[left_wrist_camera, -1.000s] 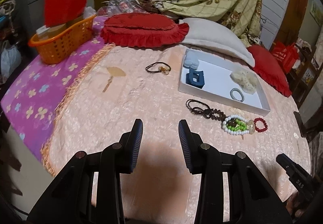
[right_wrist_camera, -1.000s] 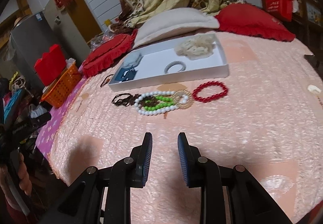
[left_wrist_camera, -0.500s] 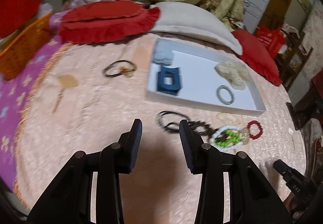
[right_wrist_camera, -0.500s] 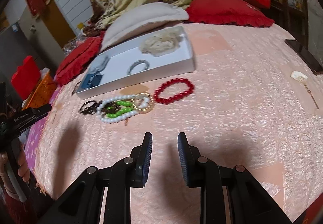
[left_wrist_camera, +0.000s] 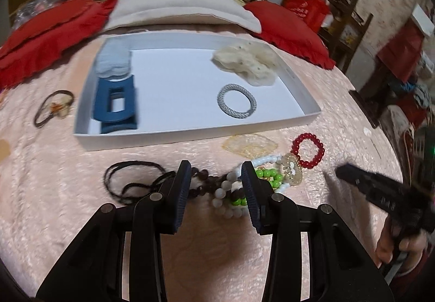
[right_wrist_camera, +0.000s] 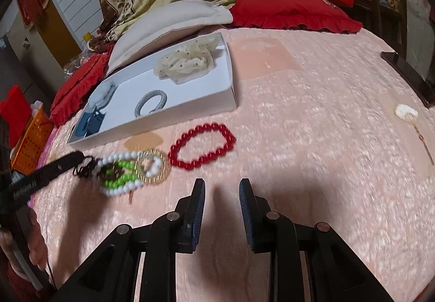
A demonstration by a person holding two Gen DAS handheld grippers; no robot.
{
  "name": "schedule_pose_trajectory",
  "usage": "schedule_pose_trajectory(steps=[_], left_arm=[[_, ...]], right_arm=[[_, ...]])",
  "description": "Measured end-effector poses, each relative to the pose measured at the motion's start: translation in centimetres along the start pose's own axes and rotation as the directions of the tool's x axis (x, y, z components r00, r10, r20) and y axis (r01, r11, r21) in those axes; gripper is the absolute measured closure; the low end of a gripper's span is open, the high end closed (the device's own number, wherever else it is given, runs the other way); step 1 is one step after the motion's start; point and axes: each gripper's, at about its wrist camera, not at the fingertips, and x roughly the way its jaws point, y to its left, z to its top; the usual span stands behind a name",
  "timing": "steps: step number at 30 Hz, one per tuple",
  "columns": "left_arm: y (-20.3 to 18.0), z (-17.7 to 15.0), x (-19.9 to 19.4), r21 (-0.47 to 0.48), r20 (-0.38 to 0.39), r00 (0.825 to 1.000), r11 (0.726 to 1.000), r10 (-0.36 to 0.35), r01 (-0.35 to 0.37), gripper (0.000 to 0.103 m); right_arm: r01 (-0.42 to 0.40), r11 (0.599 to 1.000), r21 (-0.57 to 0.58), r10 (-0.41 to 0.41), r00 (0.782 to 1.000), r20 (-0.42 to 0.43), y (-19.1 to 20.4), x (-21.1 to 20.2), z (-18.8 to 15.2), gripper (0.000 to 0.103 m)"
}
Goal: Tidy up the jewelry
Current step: 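Grasp the white pearl strand with the left tool while the right tool approaches the red bracelet, then grasp the red bead bracelet with the right tool while the left tool lifts the pearl strand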
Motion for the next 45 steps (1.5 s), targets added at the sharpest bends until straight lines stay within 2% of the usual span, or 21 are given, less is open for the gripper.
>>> schedule_pose_trajectory(steps=[5,13,17,19,23,24,26,27,28,29,33,38,45], left_arm=[[0.4,-0.3,1.9,-0.008,-0.047,0.998,0.999,-0.039,0.039,0.066],[0.8,-0.8,2.7,-0.027,-0.082,0.991,0.994,-0.103,0.101,0.066],[0.5,-1.1,2.6,-0.016,-0.086,0.99,0.994,-0.112,0.111,0.067],[0.3,-1.3,2.4,-0.009,-0.091,0.988,0.993,-0.122,0.121,0.073],[-0.2,-1.7,2.1,0.017,-0.092,0.988,0.992,-0.125,0.127,0.076],[-0.4,-1.8,2.0,0.024,-0.092,0.988,0.992,-0.122,0.125,0.083],[-0.6,-1.8,1.9,0.03,-0.09,0.989,0.992,-0.117,0.12,0.091],[-0.6,-1.8,1.8,0.027,-0.088,0.989,0.992,-0.122,0.125,0.094],[-0.6,-1.8,1.5,0.025,-0.082,0.989,0.992,-0.123,0.125,0.095],[-0.6,-1.8,1.2,0.024,-0.074,0.99,0.992,-0.123,0.125,0.095],[-0.4,-1.5,-0.6,0.006,-0.033,0.988,0.988,-0.152,0.152,0.095],[0.4,-1.1,-4.0,-0.018,0.044,0.977,0.978,-0.207,0.208,0.095],[1.7,-0.6,-7.9,-0.032,0.141,0.964,0.972,-0.225,0.232,0.095]], right_arm=[[0.002,1.0,0.006,-0.002,1.0,0.003,0.4,1.7,1.7,0.079],[0.008,0.999,0.042,-0.008,1.0,-0.005,-0.1,3.8,3.1,0.079],[0.016,0.999,0.033,-0.016,1.0,0.002,-0.1,4.2,3.3,0.079],[0.014,0.999,0.04,-0.014,1.0,0.007,-0.2,4.3,3.5,0.079],[0.026,0.999,0.019,-0.026,0.999,0.018,0.0,4.4,3.5,0.079],[0.031,0.999,0.008,-0.032,0.999,0.02,0.1,4.5,3.5,0.079],[0.039,0.999,-0.001,-0.039,0.999,0.023,0.3,4.6,3.6,0.079],[0.042,0.999,-0.002,-0.041,0.999,0.024,0.3,4.6,3.6,0.086],[0.043,0.999,-0.002,-0.042,0.999,0.022,0.3,4.7,3.6,0.093],[0.039,0.999,0.0,-0.039,0.999,0.016,0.3,4.7,3.6,0.094],[0.034,0.999,0.001,-0.034,0.999,0.031,0.4,3.8,3.5,0.094],[0.024,1.0,-0.008,-0.023,0.998,0.062,0.9,1.6,3.5,0.094],[0.016,0.999,-0.049,-0.01,0.994,0.112,2.9,-2.0,3.3,0.094]])
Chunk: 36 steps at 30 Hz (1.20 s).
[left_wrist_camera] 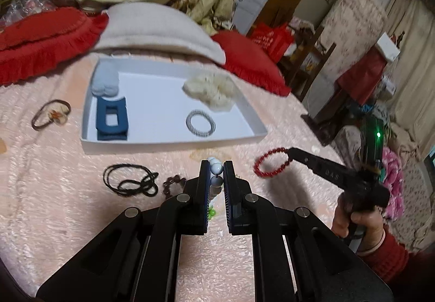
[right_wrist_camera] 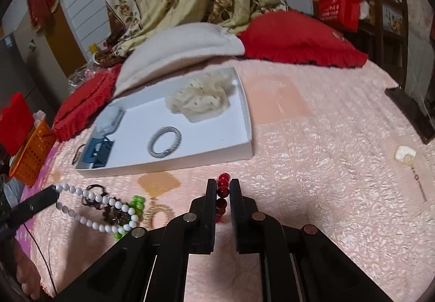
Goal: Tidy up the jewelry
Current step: 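Grasp the red bead bracelet with the right tool while the left tool lifts the pearl strand, then carry the pearl strand and red bracelet into the white box and open both tools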
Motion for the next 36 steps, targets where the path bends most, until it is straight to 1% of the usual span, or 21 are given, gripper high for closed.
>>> schedule_pose_trajectory(steps=[6,12,16,18,21,24,28,30,36], left_arm=[[0.0,0.4,-2.1,-0.004,0.057,0.998,1.0,0.006,-0.006,0.095],[0.1,0.6,-3.2,-0.01,0.092,0.995,1.0,0.025,-0.024,0.095],[-0.2,1.4,-3.3,0.003,0.105,0.993,0.998,0.057,-0.058,0.095],[-0.5,2.6,-2.8,0.021,0.115,0.989,0.995,0.095,-0.098,0.095],[-0.5,4.7,-1.6,0.032,0.122,0.986,0.993,0.113,-0.118,0.095],[0.0,6.9,0.5,0.036,0.1,0.987,0.991,0.126,-0.13,0.095],[1.6,9.7,3.7,0.013,0.056,0.987,0.988,0.151,-0.152,0.095],[2.6,10.8,5.2,0.001,0.04,0.982,0.983,0.186,-0.186,0.095],[6.9,13.4,9.4,-0.065,-0.016,0.967,0.965,0.253,-0.253,0.095]], right_arm=[[-0.017,0.999,-0.042,0.019,0.999,0.04,2.0,-2.5,0.4,0.094],[-0.043,0.996,-0.084,0.048,0.997,0.059,3.8,-3.8,1.2,0.094],[-0.05,0.99,-0.134,0.06,0.996,0.068,5.1,-4.0,2.1,0.094],[-0.048,0.987,-0.156,0.06,0.996,0.07,5.6,-3.7,2.7,0.094],[-0.058,0.984,-0.168,0.069,0.996,0.06,6.0,-2.8,3.8,0.094],[-0.071,0.984,-0.163,0.078,0.996,0.038,6.2,-1.4,5.2,0.094],[-0.099,0.985,-0.143,0.101,0.995,0.005,6.6,1.1,7.6,0.094],[-0.12,0.985,-0.127,0.119,0.993,-0.013,6.9,2.7,9.0,0.094],[-0.161,0.982,-0.098,0.155,0.985,-0.07,8.7,8.3,12.9,0.094]])
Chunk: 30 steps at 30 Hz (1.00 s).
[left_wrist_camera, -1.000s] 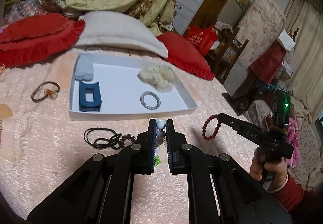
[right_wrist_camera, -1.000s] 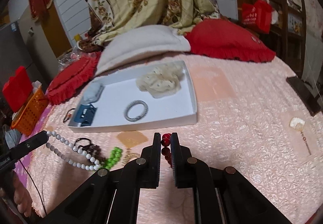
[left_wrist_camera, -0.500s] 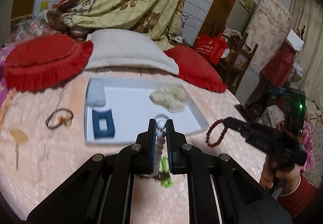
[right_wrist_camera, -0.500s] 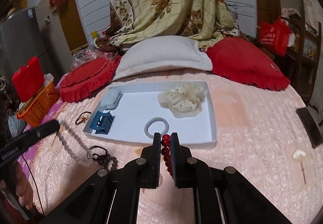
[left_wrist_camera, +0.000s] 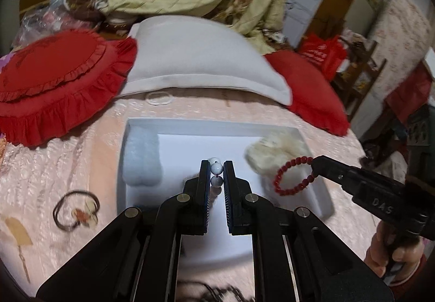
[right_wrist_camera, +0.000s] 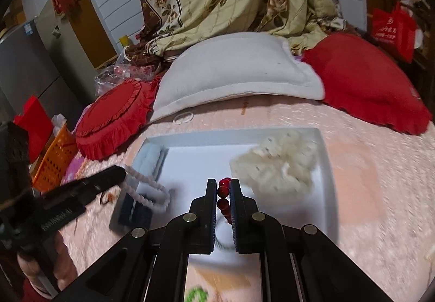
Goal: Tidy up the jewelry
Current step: 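Carry the pearl strand and red bracelet into the white box and open both tools, then lift both open tools out of the white box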
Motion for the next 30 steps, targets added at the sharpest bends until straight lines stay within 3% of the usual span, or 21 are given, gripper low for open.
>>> schedule_pose_trajectory(steps=[6,16,18,21,25,30], left_arm=[[2.1,1.7,3.5,-0.053,-0.025,0.997,0.996,0.067,-0.068,0.095],[2.1,0.8,4.0,-0.033,-0.073,0.996,0.998,0.056,-0.059,0.093],[1.7,0.3,2.9,-0.027,-0.065,0.995,0.997,0.07,-0.072,0.093],[0.9,-0.3,0.6,-0.022,-0.044,0.995,0.995,0.092,-0.093,0.093],[-0.5,-1.9,-3.6,0.0,0.009,0.992,0.992,0.128,-0.128,0.092],[-2.3,-6.1,-8.6,0.047,0.084,0.975,0.976,0.208,-0.212,0.09]], right_arm=[[-0.055,0.995,0.086,0.061,0.996,-0.059,-0.2,5.7,3.0,0.094],[0.015,0.99,0.138,0.009,0.986,-0.168,-2.5,11.4,2.4,0.094],[0.026,0.991,0.134,-0.004,0.986,-0.167,-2.9,11.2,2.3,0.092],[0.038,0.991,0.128,-0.02,0.99,-0.141,-3.4,9.4,2.1,0.069],[0.024,0.993,0.119,-0.009,0.992,-0.123,-3.3,6.5,1.5,0.068],[-0.004,0.999,0.052,0.01,0.993,-0.115,-2.3,1.2,-1.7,0.068]])
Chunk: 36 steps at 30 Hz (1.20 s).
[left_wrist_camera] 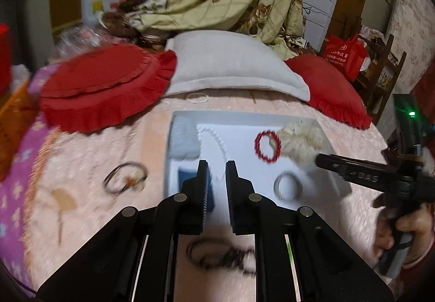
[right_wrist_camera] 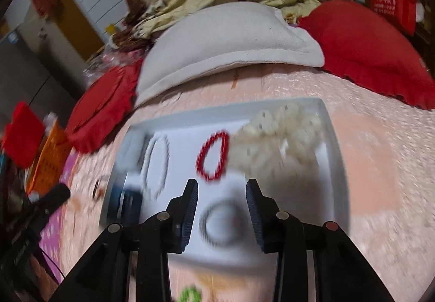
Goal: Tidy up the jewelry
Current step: 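Lift both open tools out of the white box, then grasp the dark brown bead bracelet with the left tool while the right tool grasps the gold coil tie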
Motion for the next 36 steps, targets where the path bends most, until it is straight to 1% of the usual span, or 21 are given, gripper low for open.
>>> schedule_pose_trajectory(steps=[3,6,8,10,11,12,14,16,19,21,26,29,33,36], left_arm=[[-0.4,-3.0,-2.1,0.018,0.015,0.999,0.999,0.046,-0.046,0.089],[-0.3,-5.8,-3.0,0.003,0.016,0.998,0.998,0.067,-0.067,0.088],[0.0,-7.3,-2.9,0.001,0.011,0.996,0.996,0.085,-0.085,0.087],[0.6,-8.4,-2.3,-0.003,-0.01,0.992,0.992,0.123,-0.123,0.087],[1.2,-8.7,-2.1,-0.015,-0.018,0.991,0.991,0.132,-0.132,0.087],[1.7,-8.9,-1.9,-0.032,-0.021,0.991,0.991,0.129,-0.13,0.087],[2.9,-9.4,-1.6,-0.08,-0.037,0.993,0.991,0.108,-0.111,0.087],[4.1,-9.8,-1.1,-0.126,-0.066,0.994,0.988,0.082,-0.09,0.087],[4.8,-10.3,-0.6,-0.146,-0.088,0.993,0.985,0.078,-0.09,0.087],[5.1,-10.5,0.0,-0.147,-0.1,0.992,0.985,0.078,-0.092,0.087],[5.5,-10.8,1.9,-0.178,-0.151,0.988,0.982,0.041,-0.068,0.087],[5.6,-10.6,2.6,-0.173,-0.159,0.987,0.983,0.03,-0.058,0.087],[5.7,-10.0,3.8,-0.193,-0.163,0.986,0.981,-0.019,-0.013,0.087],[5.7,-9.2,4.8,-0.19,-0.161,0.986,0.982,-0.037,0.005,0.087]], right_arm=[[0.0,0.999,-0.05,-0.001,1.0,-0.016,0.3,-2.5,-3.7,0.068],[-0.01,0.998,-0.068,0.008,0.999,-0.035,0.1,-4.1,-7.4,0.068],[-0.015,0.997,-0.07,0.014,1.0,-0.018,-0.1,-5.3,-10.0,0.068],[0.014,0.997,-0.082,-0.013,1.0,0.013,-0.4,-6.5,-12.5,0.068],[0.038,0.996,-0.084,-0.035,0.999,0.031,-0.5,-7.0,-13.5,0.068],[0.062,0.996,-0.071,-0.058,0.997,0.048,-0.9,-7.5,-14.6,0.068],[0.063,0.998,-0.021,-0.062,0.997,0.044,-1.7,-7.7,-15.9,0.068],[0.044,0.999,0.029,-0.045,0.999,0.017,-2.7,-7.8,-16.6,0.068],[0.033,0.998,0.06,-0.034,0.999,0.008,-2.9,-7.7,-17.4,0.068],[0.037,0.998,0.051,-0.037,0.999,0.002,-2.7,-7.2,-17.7,0.068],[0.029,0.999,0.03,-0.029,0.999,-0.013,-1.6,-5.2,-17.8,0.068],[0.034,0.999,-0.006,-0.034,0.999,-0.012,-0.7,-4.3,-17.6,0.068],[0.051,0.997,-0.061,-0.051,0.999,-0.003,0.4,-3.4,-17.4,0.068],[0.05,0.997,-0.061,-0.05,0.999,0.0,0.4,-2.9,-17.3,0.068]])
